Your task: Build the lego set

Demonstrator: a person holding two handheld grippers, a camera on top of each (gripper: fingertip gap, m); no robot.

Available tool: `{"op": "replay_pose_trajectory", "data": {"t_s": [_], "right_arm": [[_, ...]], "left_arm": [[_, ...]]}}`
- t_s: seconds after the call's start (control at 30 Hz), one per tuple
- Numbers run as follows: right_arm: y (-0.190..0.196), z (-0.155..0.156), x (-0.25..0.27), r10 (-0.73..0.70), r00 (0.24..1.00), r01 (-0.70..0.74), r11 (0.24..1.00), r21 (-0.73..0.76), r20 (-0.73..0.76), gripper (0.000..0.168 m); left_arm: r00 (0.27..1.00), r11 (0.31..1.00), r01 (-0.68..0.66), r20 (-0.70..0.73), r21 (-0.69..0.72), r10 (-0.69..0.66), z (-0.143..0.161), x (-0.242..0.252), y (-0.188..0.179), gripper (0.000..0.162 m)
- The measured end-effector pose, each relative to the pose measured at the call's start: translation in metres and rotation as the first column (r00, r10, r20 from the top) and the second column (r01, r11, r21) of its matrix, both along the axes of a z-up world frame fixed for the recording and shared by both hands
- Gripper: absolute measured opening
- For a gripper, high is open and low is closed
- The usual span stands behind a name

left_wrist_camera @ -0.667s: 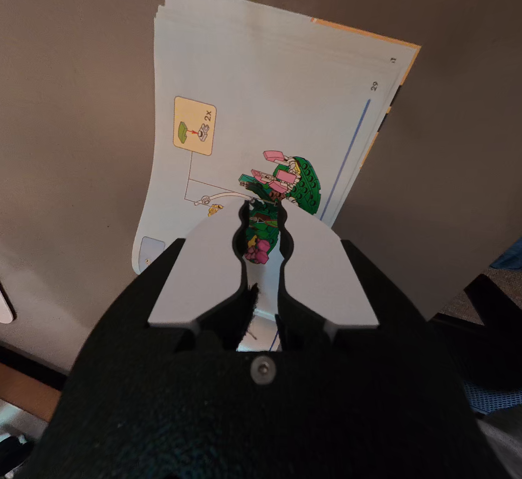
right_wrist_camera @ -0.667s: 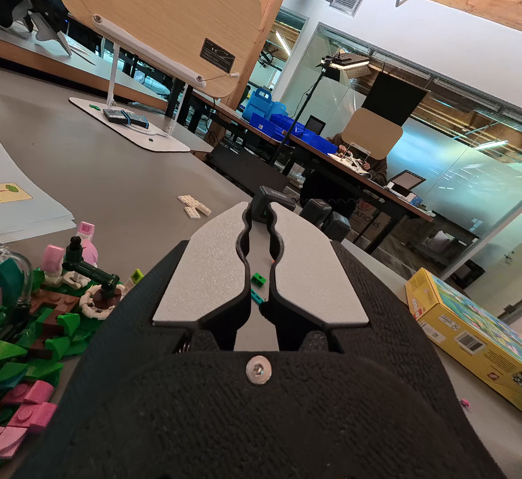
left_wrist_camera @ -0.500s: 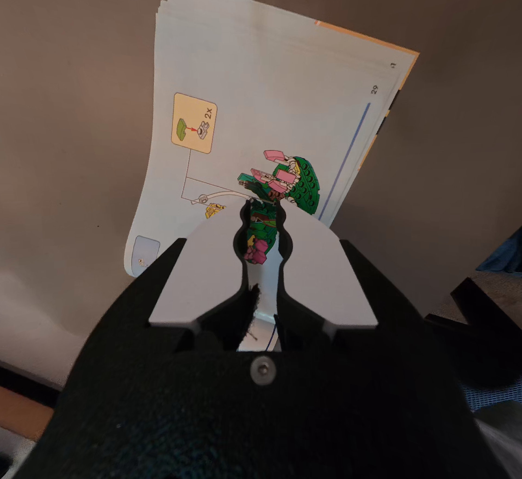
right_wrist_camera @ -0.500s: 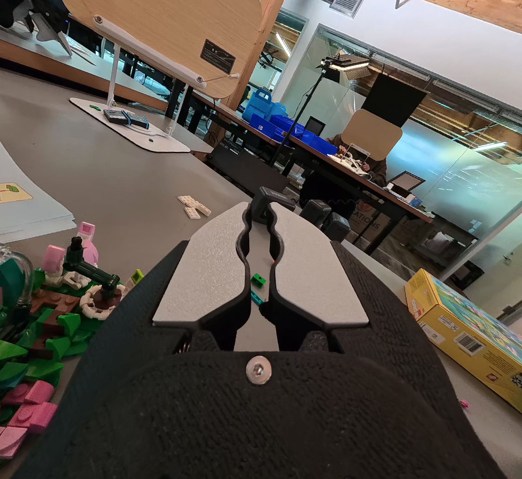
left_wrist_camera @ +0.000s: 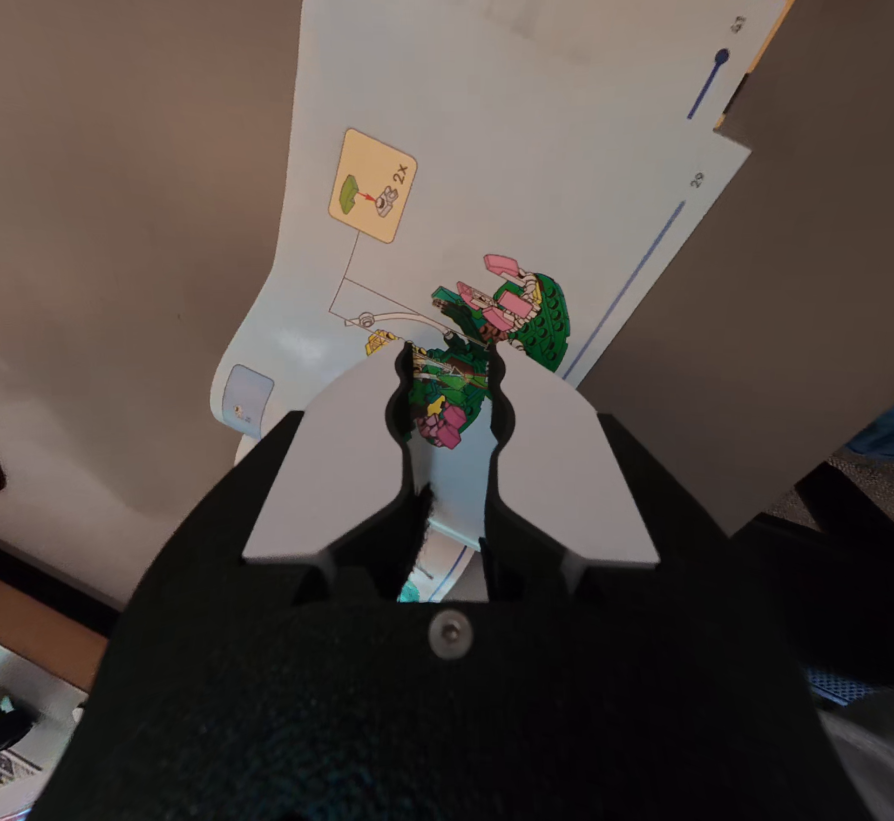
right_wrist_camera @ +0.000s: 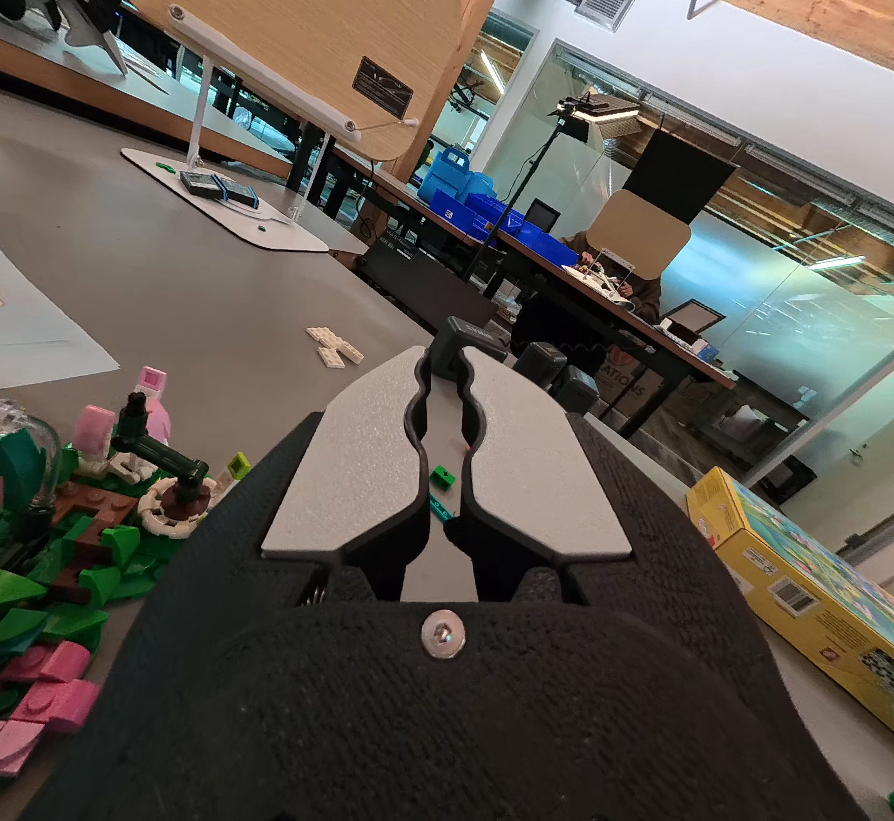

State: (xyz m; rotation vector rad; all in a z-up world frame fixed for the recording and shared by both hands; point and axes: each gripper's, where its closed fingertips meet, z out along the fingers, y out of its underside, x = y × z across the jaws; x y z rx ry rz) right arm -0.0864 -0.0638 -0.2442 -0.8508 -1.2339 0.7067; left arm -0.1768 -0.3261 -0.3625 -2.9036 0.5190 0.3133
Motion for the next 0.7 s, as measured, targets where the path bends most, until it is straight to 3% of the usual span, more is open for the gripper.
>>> {"op": "replay_pose_trajectory", "data": {"t_s": [0.1,0.2,0.27,0.33,0.4,0.5,0.57,0.7], "right_arm": [[-0.004,0.008,0.004,0.011,0.999,-0.009,0.999,0.051,-0.031,0.009],[-0.028,0.04,0.018,0.082,0.989,-0.069,0.992,0.103,-0.124,0.009],[-0.072,0.058,0.022,0.212,0.971,-0.203,0.975,0.093,-0.107,0.011],[-0.134,0.058,0.02,0.383,0.923,-0.384,0.923,0.036,0.02,0.014],[-0.181,0.043,0.017,0.439,0.881,-0.439,0.897,-0.041,0.175,0.017],[-0.217,0.007,0.012,0.477,0.806,-0.429,0.879,-0.207,0.352,0.027],[-0.233,-0.019,0.012,0.541,0.724,-0.431,0.84,-0.331,0.429,0.037],[-0.248,-0.067,0.013,0.575,0.602,-0.279,0.801,-0.529,0.554,0.057]], "left_arm": [[1.0,1.0,-0.007,0.014,0.012,0.007,0.0,0.0,-0.001,0.028],[0.999,1.0,-0.017,0.031,0.026,0.017,-0.001,0.001,-0.001,0.026],[0.999,0.999,-0.022,0.048,0.044,0.02,-0.001,0.002,-0.001,0.024],[0.998,0.997,-0.023,0.067,0.071,0.018,-0.001,0.003,-0.002,0.023],[0.996,0.995,-0.026,0.087,0.101,0.017,-0.001,0.003,-0.002,0.022],[0.993,0.989,-0.031,0.118,0.146,0.013,-0.001,0.004,-0.002,0.019],[0.99,0.984,-0.026,0.14,0.173,0.002,-0.002,0.007,-0.002,0.017],[0.985,0.971,-0.029,0.173,0.237,-0.013,-0.002,0.008,-0.003,0.014]]}}
